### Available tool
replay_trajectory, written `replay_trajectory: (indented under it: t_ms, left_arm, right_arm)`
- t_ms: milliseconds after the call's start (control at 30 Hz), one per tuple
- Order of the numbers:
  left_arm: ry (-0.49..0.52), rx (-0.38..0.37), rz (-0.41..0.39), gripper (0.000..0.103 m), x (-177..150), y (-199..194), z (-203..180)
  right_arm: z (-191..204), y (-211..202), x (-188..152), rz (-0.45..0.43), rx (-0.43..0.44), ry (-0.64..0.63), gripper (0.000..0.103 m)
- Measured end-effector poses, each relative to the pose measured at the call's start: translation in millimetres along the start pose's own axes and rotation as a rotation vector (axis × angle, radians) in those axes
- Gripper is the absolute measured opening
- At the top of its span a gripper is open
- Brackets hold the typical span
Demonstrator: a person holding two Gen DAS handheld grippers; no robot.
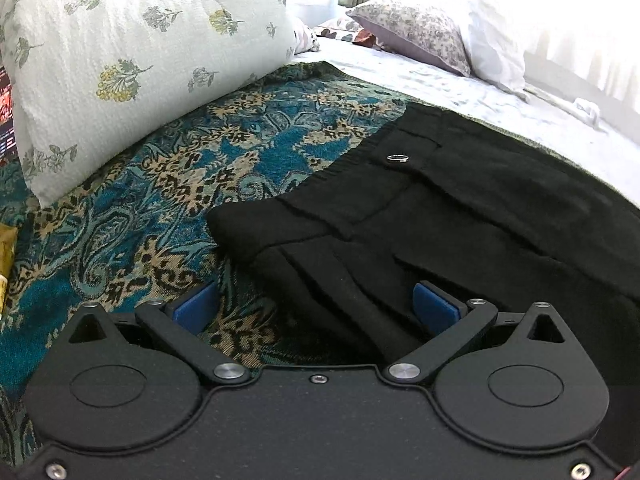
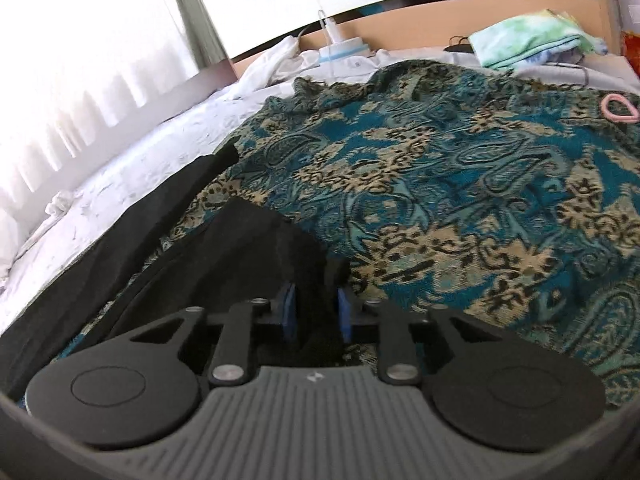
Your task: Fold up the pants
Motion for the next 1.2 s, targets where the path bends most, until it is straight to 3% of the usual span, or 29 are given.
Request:
replay_trajectory:
  t_ms: [100,133,200,233,300,400,433,633,867,967,1200]
  left_arm:
    - [-0.003,-0.005,0.003,0.099,2,2,-2]
    - [0.003,-0.022,-0.003,0.088,3,1,-3]
    - [0.021,-0.031,-0.019,0.075,4,-3,-6]
    - [0.025,-0.025,-0.023,0.064,4,-4,-7]
    - [0.024,-0.031,-0.032,0.050,5,-6,-5]
    - [0.008,-0.105,-0.038,0.009,7,-12,-2]
    - [0.012,-0.113,-0.041,0.007,9,-15,-3]
    - [0.080,-0.084,-0.115,0.006,17,-45,-3]
    - [0.102,-0.109,-0.124,0.006,25,-81,5]
    - [0.146,-0.099,-0.118,0.006,20,-95,9]
    - [0.138,-0.112,-0.087,0.006,2,-122,28]
  right_arm:
    - [7,5,1,0.003,0.016,-0.037,0.055]
    - [12,8,1,0.005,0.002,-0.069,0.056]
    - [25,12,-2,0.006,-0.054,-0.155,0.058]
    - [32,13,-3,0.007,-0.075,-0.196,0.048]
    - [42,15,-6,0.005,-0.106,-0.248,0.041]
    - [52,12,-6,0.000,-0.165,-0.308,0.017]
    - [55,10,-6,-0.003,-0.190,-0.336,0.012]
    - [62,-14,7,-0.075,-0.268,-0.412,0.010]
    - [46,-42,29,-0.128,-0.272,-0.406,0.010]
    - [34,-54,36,-0.136,-0.270,-0.387,0.010]
    - [8,-78,41,-0.153,-0.250,-0.377,0.010]
Point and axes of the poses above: each gripper's, at about its wrist camera, not at the fingertips, and y roughly the way its jaws point, z to its left, x to its top, the point moved 4 cm from there along y, roughly the way its jaws point, and after that the axes turned 2 degrees about -z, right-handed, at the moved point
